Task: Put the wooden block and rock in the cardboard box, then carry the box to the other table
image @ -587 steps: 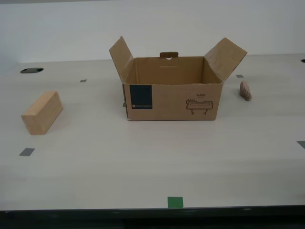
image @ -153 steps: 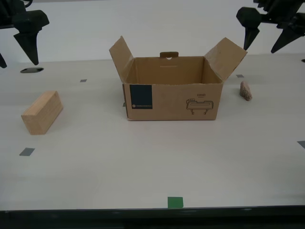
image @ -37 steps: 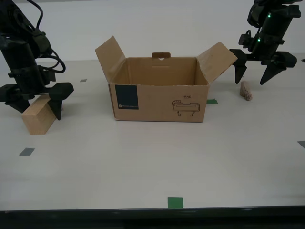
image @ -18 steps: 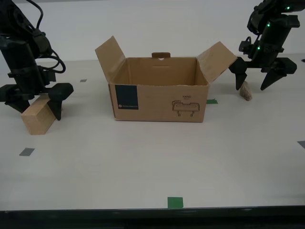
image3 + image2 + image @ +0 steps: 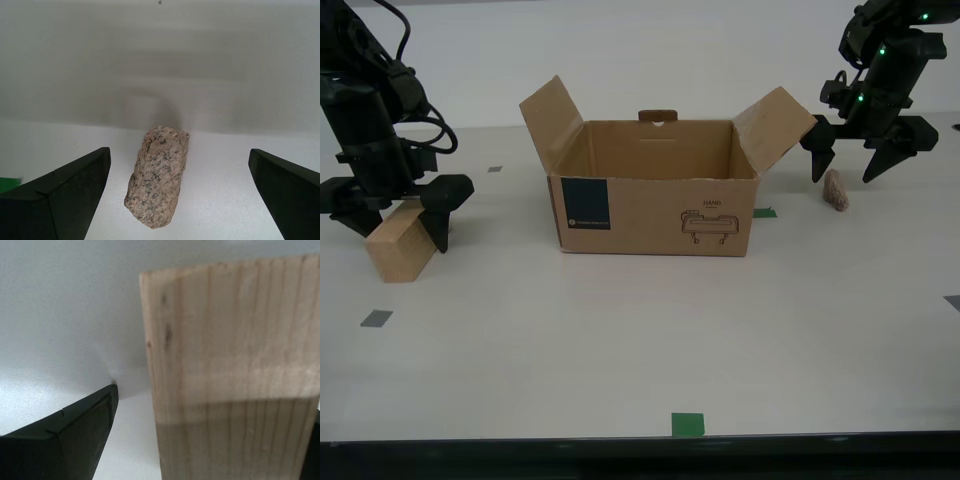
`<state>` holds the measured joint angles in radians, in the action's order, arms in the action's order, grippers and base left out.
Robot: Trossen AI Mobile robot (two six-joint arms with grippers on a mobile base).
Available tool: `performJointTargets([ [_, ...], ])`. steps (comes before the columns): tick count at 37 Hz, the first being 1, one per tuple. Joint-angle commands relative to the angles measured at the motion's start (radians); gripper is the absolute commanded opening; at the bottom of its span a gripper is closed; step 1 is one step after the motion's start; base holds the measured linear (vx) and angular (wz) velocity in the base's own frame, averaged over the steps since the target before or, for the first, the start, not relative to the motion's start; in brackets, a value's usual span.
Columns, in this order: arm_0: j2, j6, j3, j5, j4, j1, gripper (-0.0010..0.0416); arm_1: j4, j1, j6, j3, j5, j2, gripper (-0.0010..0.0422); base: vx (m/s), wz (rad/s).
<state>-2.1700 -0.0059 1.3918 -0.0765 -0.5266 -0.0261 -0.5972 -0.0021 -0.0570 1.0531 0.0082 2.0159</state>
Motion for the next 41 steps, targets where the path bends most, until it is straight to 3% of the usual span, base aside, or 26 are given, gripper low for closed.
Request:
performJointTargets([
  [1,0.000,-0.002,0.000,0.004,0.005,-0.001,0.0386,-0.007,0.000,-0.003,-0.006,0.003,0.002,0.0359,0.000,0.000],
  [12,0.000,-0.003,-0.019,0.004,0.014,-0.003,0.0387,-0.004,0.000,-0.002,-0.008,0.003,0.002,0.0359,0.000,0.000],
  [25,0.000,-0.002,-0.098,0.004,0.112,-0.003,0.0380,-0.003,0.000,0.003,-0.008,0.003,0.002,0.0359,0.000,0.000],
  [41,0.000,-0.002,-0.098,0.004,0.166,-0.003,0.0361,-0.004,0.000,0.004,-0.008,0.003,0.002,0.0359,0.000,0.000],
])
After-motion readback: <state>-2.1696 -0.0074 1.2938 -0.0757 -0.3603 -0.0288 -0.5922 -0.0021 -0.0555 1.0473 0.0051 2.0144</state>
